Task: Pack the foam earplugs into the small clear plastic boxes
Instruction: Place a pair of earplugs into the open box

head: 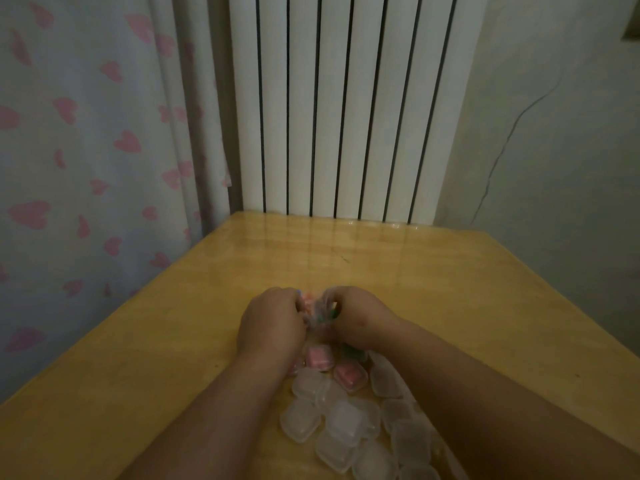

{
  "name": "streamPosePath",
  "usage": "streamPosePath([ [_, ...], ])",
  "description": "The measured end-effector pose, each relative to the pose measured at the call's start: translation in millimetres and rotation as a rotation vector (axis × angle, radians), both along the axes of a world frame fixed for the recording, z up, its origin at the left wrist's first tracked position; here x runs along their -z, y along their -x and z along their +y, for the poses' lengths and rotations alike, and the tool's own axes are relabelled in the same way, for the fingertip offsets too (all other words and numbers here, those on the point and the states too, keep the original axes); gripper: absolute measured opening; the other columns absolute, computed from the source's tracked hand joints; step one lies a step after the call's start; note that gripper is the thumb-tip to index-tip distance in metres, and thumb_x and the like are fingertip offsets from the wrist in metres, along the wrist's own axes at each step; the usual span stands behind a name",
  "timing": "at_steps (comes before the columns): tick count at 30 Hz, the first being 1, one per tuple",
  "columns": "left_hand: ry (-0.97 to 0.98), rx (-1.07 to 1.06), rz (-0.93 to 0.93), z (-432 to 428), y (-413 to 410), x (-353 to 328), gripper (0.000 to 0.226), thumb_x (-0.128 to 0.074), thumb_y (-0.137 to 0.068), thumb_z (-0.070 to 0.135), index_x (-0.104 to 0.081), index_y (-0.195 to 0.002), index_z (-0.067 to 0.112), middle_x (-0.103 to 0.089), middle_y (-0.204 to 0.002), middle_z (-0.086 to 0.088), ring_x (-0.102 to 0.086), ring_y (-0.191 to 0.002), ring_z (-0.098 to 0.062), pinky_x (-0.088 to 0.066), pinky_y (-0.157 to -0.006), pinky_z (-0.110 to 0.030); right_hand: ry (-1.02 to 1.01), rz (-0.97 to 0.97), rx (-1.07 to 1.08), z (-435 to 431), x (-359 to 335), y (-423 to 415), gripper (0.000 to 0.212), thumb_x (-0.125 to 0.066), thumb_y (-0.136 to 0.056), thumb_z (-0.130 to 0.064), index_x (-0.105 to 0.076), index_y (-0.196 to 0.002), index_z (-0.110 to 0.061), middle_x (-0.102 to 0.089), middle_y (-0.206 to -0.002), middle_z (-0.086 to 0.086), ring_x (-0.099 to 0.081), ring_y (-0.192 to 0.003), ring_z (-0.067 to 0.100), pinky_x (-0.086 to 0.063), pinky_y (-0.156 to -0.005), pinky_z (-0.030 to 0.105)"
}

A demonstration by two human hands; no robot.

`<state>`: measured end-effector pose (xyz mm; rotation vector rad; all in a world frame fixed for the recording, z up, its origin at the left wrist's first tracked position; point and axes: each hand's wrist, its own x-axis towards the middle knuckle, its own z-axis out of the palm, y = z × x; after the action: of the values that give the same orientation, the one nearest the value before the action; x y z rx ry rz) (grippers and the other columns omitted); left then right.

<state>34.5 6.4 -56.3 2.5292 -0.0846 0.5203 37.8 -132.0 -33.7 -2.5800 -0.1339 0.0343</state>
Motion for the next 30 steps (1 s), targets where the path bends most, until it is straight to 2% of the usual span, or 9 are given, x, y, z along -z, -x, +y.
streamPosePath([
  [5,-0.049,-0.021,-0.006,1,0,2,0.006,-0.064,-0.084,0.024,-0.069,-0.084,0.026,-0.069,-0.098,0.001,-0.06,-0.097,-0.024,-0.048,-0.077,-0.034,-0.032,-0.129,0.182,-9,-6,17,0.018,-0.074,-0.079,-0.023,-0.058,-0.075,-0.029,-0.065,-0.088,-0.001,-0.063,-0.085,0.021,-0.056,-0.076,0.038],
  [8,-0.106,-0.071,0.001,-2,5,-5,0.014,-0.062,-0.086,0.031,-0.069,-0.098,0.033,-0.069,-0.103,0.008,-0.053,-0.107,-0.022,-0.038,-0.087,-0.035,-0.137,-0.126,0.235,-19,-7,28,0.019,-0.077,-0.078,-0.027,-0.059,-0.078,-0.026,-0.061,-0.081,-0.004,-0.06,-0.077,0.016,-0.051,-0.065,0.031],
  [10,-0.075,-0.086,0.013,-4,9,-10,0.021,-0.061,-0.084,0.034,-0.067,-0.105,0.036,-0.068,-0.106,0.01,-0.05,-0.11,-0.022,-0.037,-0.09,-0.035,-0.219,-0.143,0.248,-25,-8,37,0.018,-0.077,-0.078,-0.029,-0.06,-0.08,-0.023,-0.058,-0.076,-0.006,-0.056,-0.071,0.012,-0.045,-0.061,0.028],
  [12,-0.001,-0.062,-0.079,-5,13,-17,0.021,-0.062,-0.082,0.031,-0.067,-0.102,0.033,-0.065,-0.104,0.011,-0.05,-0.107,-0.021,-0.039,-0.089,-0.035,-0.289,-0.192,0.259,-31,-11,48,0.017,-0.077,-0.078,-0.029,-0.062,-0.081,-0.021,-0.055,-0.07,-0.007,-0.05,-0.063,0.007,-0.041,-0.057,0.025],
  [14,0.168,0.088,-0.196,-7,20,-22,0.017,-0.064,-0.079,0.019,-0.067,-0.093,0.029,-0.06,-0.093,0.013,-0.051,-0.097,-0.015,-0.04,-0.078,-0.03,-0.318,-0.25,0.249,-36,-15,60,0.014,-0.077,-0.078,-0.028,-0.063,-0.079,-0.023,-0.052,-0.062,-0.009,-0.045,-0.053,0.002,-0.035,-0.048,0.017],
  [17,0.519,0.43,-0.07,-15,36,-32,0.015,-0.069,-0.082,0.012,-0.068,-0.079,0.026,-0.063,-0.075,0.011,-0.057,-0.073,-0.006,-0.045,-0.062,-0.021,-0.329,-0.303,0.186,-39,-18,75,0.015,-0.078,-0.077,-0.027,-0.063,-0.075,-0.027,-0.049,-0.057,-0.01,-0.045,-0.048,-0.001,-0.035,-0.045,0.013],
  [19,0.591,0.557,0.021,-19,40,-32,0.011,-0.074,-0.083,0.016,-0.07,-0.077,0.025,-0.066,-0.07,0.011,-0.06,-0.067,-0.002,-0.049,-0.062,-0.021,-0.332,-0.33,0.152,-40,-14,79,0.017,-0.078,-0.076,-0.026,-0.062,-0.073,-0.029,-0.05,-0.056,-0.009,-0.046,-0.05,-0.001,-0.037,-0.047,0.013],
  [23,0.64,0.583,0.095,-22,38,-29,0.009,-0.077,-0.081,0.013,-0.073,-0.079,0.021,-0.068,-0.069,0.002,-0.064,-0.067,-0.013,-0.056,-0.065,-0.04,-0.354,-0.345,0.122,-43,-6,81,0.017,-0.079,-0.076,-0.025,-0.062,-0.073,-0.029,-0.05,-0.056,-0.009,-0.045,-0.051,0.0,-0.037,-0.049,0.015],
  [30,0.79,0.551,0.197,-26,38,-29,0.021,-0.068,-0.082,-0.008,-0.068,-0.083,0.013,-0.066,-0.066,-0.001,-0.066,-0.061,-0.017,-0.055,-0.06,-0.027,-0.375,-0.329,0.131,-46,-1,78,0.013,-0.077,-0.076,-0.024,-0.065,-0.074,-0.028,-0.056,-0.061,-0.007,-0.047,-0.053,0.001,-0.039,-0.052,0.017],
])
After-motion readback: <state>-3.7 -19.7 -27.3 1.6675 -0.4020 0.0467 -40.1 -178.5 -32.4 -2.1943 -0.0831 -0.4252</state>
